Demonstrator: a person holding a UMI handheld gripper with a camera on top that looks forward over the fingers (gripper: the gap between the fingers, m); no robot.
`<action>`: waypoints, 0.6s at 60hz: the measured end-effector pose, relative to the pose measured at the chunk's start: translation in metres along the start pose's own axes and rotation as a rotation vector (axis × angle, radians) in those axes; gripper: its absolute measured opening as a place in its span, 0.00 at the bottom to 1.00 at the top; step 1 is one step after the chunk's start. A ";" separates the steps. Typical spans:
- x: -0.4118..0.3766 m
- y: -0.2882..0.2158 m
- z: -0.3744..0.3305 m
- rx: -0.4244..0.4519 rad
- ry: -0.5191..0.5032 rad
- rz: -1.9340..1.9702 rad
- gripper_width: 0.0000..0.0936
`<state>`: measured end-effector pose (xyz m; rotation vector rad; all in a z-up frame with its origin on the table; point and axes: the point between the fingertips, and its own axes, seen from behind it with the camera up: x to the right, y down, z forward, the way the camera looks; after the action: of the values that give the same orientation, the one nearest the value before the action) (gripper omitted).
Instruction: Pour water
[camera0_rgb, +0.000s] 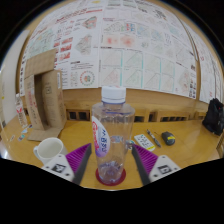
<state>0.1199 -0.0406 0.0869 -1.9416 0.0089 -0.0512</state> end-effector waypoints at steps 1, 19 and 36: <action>0.000 -0.001 -0.002 -0.003 0.003 -0.001 0.92; -0.014 -0.005 -0.113 -0.062 0.074 0.031 0.91; -0.065 0.021 -0.296 -0.107 0.124 0.024 0.91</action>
<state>0.0433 -0.3219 0.1725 -2.0420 0.1189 -0.1582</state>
